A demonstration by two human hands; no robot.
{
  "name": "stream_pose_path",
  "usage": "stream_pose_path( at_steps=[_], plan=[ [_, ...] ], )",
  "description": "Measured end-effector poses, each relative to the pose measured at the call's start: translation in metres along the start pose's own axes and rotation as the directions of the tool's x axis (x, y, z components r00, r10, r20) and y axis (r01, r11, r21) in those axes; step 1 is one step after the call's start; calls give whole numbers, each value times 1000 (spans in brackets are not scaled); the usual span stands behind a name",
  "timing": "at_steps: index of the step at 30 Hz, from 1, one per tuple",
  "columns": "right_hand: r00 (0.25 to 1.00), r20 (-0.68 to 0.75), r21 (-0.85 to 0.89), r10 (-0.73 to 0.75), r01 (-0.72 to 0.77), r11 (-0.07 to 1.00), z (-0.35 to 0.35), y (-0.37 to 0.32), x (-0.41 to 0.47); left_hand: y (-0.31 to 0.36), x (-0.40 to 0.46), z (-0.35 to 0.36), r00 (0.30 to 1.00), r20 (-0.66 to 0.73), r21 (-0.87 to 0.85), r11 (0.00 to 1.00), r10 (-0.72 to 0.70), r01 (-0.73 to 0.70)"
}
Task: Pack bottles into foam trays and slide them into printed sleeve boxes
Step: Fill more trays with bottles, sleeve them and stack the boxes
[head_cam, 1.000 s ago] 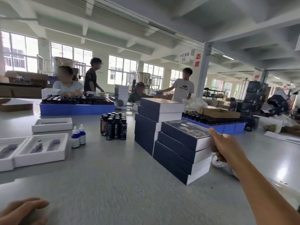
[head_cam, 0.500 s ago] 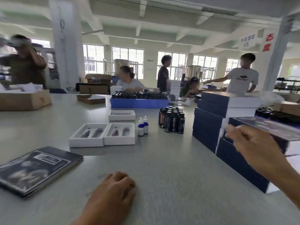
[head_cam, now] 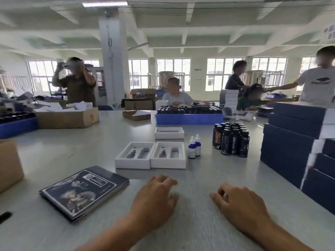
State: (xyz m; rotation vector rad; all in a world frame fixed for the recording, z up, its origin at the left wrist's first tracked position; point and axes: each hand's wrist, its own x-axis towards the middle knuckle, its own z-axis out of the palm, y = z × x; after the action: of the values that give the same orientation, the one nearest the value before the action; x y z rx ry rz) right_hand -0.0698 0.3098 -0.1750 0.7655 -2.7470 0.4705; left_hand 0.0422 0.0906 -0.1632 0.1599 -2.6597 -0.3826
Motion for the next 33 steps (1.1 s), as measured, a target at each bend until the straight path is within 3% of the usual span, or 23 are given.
stream_pose_path(
  at_steps=[4,8,13,17,21,24,28,33],
  plan=[
    [998,48,50,32,-35,998,-2,-2,5,-21,62,10,990,-89,125,985,-106,116],
    [983,160,70,89,-101,992,-4,-8,10,-44,92,20,988,10,297,944,-155,145],
    [985,125,108,119,-133,985,-8,-5,14,-27,81,21,998,-31,357,932,-59,66],
    [985,87,146,147,-159,976,-10,-5,11,-9,34,13,992,-66,289,954,104,-81],
    [977,80,196,198,-210,958,-13,-3,11,5,0,2,950,-133,74,958,284,-276],
    [967,105,243,230,-250,937,-15,-3,21,5,-5,0,919,-175,26,935,354,-355],
    [951,189,402,244,-301,865,-13,-6,63,2,-4,3,918,-178,25,934,355,-356],
    [942,164,474,293,-336,814,13,-10,131,-4,3,10,937,-109,68,943,331,-325]
  ],
)
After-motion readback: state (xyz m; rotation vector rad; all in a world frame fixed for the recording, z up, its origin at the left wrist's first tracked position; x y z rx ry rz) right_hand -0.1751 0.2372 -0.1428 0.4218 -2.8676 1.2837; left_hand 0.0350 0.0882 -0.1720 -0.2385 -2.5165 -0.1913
